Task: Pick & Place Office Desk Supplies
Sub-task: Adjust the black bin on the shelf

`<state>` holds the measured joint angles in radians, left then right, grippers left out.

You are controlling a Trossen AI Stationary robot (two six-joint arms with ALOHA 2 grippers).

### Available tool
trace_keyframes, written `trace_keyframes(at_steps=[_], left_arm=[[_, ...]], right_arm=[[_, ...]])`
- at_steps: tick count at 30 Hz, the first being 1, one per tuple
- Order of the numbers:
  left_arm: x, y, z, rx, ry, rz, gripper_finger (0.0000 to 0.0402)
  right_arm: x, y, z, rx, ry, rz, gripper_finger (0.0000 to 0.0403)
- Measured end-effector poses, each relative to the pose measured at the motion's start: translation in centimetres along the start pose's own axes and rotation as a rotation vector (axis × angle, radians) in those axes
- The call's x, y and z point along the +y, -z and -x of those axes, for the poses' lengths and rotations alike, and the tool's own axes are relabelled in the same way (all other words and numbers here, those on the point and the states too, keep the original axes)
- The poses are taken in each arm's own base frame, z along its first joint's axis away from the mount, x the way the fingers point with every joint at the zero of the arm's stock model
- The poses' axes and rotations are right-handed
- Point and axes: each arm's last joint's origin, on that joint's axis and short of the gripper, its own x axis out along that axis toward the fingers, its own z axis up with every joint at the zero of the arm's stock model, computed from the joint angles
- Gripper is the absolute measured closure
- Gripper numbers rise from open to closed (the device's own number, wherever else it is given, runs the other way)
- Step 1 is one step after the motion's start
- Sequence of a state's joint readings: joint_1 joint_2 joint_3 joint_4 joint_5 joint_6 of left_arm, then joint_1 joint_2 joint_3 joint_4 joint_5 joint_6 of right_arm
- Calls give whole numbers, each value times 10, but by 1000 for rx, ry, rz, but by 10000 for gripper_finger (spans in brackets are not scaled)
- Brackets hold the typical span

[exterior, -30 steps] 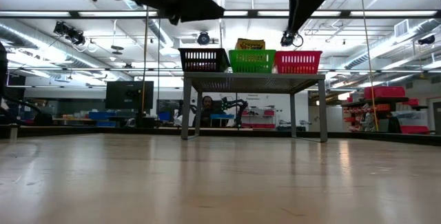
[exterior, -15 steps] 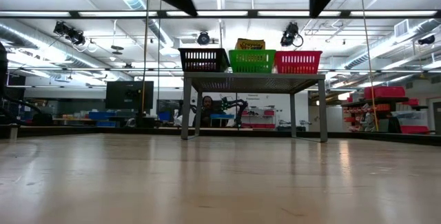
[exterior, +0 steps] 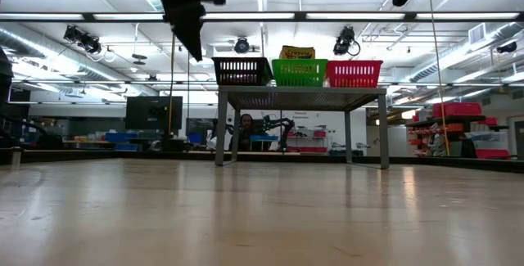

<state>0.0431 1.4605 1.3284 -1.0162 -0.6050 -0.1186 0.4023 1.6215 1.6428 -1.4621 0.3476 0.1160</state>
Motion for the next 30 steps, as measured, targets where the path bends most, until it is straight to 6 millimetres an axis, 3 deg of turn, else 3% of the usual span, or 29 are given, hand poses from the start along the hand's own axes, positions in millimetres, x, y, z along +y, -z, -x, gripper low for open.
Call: trace_keyframes(at_steps=[6,11,30], left_arm=[[18,0,-18,68,-17,11,400],[22,-3,-25,58,34,-4,400],[16,-21,-28,-99,165,-48,401]], right_arm=[[10,1,4,-15,2,26,402],[16,1,6,-29,-2,40,403],[18,0,7,-43,4,23,403]])
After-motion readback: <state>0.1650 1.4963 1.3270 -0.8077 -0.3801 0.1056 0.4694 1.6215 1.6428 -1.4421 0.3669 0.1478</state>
